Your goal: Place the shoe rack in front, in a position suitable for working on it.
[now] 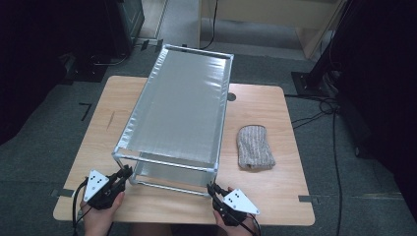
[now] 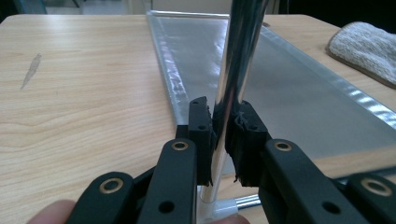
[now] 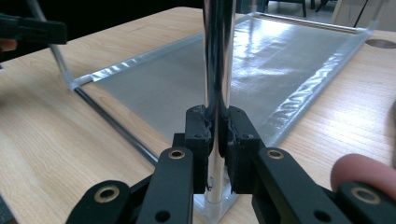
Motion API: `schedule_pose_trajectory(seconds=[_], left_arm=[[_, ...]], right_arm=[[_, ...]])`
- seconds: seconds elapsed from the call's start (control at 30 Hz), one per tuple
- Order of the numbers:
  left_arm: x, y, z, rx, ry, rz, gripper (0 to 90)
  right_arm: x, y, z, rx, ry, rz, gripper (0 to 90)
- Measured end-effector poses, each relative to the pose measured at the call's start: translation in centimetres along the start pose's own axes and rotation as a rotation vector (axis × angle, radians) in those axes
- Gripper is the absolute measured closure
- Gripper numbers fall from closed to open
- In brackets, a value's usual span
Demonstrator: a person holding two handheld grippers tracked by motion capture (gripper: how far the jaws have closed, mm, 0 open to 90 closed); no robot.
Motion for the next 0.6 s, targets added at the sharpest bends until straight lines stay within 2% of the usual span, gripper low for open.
schedule_pose_trajectory(seconds=[0.27,0.43,0.53,0.57,0.6], left_arm=[[-0.5,1.2,0.3,-0.019,-0.028,-0.004,80.7],[-1.2,2.6,1.5,-0.07,-0.037,0.009,80.4],[-1.7,3.6,2.5,-0.109,-0.076,0.007,80.7],[-1.7,3.6,2.5,-0.109,-0.076,0.007,80.8],[-1.9,4.1,3.3,-0.141,-0.095,0.013,80.8]], right_arm=[[0.2,-0.4,0.8,-0.017,0.004,0.004,81.3],[0.3,-0.4,1.7,-0.036,0.0,0.009,81.3],[0.4,-0.3,2.5,-0.054,-0.007,0.01,81.2],[0.4,-0.3,2.8,-0.061,-0.009,0.012,81.2],[0.5,-0.3,3.1,-0.066,-0.012,0.012,81.1]])
Point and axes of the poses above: each handheld gripper's, and its own axes: y roughly backward along the jaws, x roughly out of its top, z roughly to its right, the point moved 8 cm from there along -y, roughly forward along the jaws, and after that the axes turned 11 degrees about x, right-handed, at the moved point
